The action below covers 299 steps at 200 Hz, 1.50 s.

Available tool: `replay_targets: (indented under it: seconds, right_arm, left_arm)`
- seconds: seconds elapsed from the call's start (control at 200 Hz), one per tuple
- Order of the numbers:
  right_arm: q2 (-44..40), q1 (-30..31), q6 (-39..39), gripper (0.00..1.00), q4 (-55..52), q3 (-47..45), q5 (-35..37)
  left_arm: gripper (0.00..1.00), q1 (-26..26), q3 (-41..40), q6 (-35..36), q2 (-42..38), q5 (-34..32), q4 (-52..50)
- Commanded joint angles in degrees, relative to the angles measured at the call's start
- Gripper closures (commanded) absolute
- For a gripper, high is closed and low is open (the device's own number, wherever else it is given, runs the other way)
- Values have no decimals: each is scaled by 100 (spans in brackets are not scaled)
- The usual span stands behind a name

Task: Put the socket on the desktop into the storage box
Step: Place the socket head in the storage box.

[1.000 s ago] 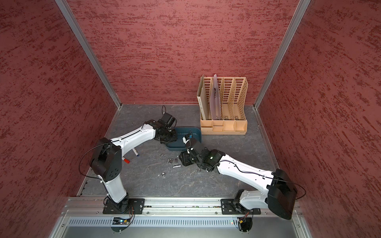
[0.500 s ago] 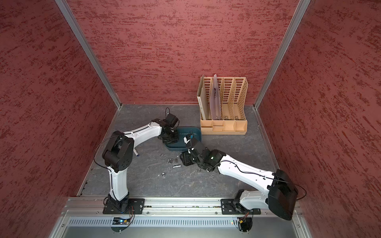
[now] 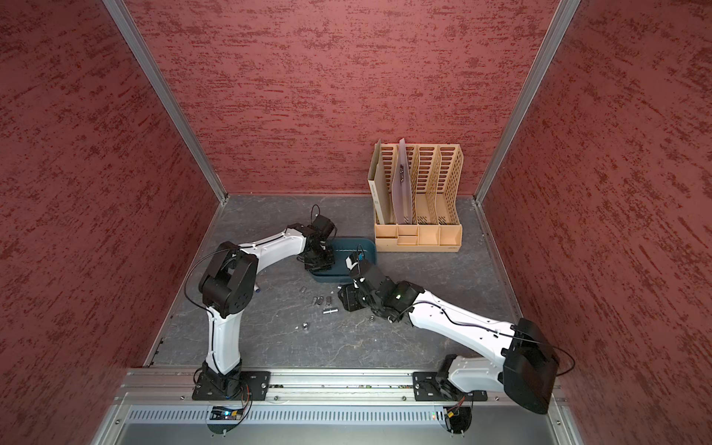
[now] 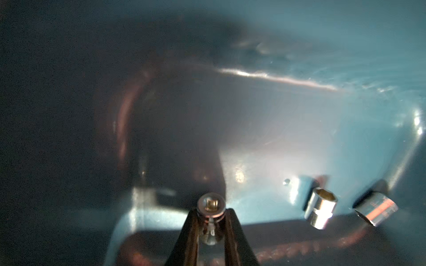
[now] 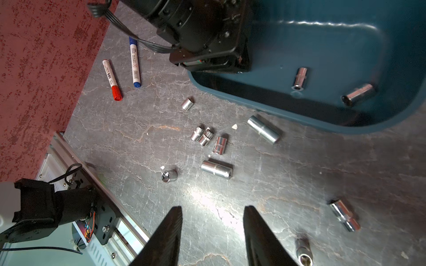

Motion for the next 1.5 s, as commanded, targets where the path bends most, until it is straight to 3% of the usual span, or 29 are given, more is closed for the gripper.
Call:
replay_targets:
  seconds: [0.0, 0.165, 0.376, 0.887, 1.072, 1.493]
  right_arm:
    - [-112, -35, 54, 52, -55, -69, 84]
    - [-112, -35, 65, 52, -57, -59, 106]
    - [-103, -35, 125, 51, -74, -64, 118]
    - [-73, -69, 273, 49, -174, 54, 35]
    - [-69, -182, 481, 48, -357, 83, 59]
    - [-62, -826, 656, 46, -1381, 324, 220]
  left_arm:
    - [75, 34, 97, 103, -2, -86, -9]
    - [60, 32, 106, 107, -31, -56, -1]
    - [52, 29, 97, 184, -187, 39, 103]
    - [44, 5, 89, 352, -768, 248, 227]
    - [41, -94, -373, 398, -1410, 402, 486]
    - [35, -338, -2399, 73, -3440, 1099, 1632]
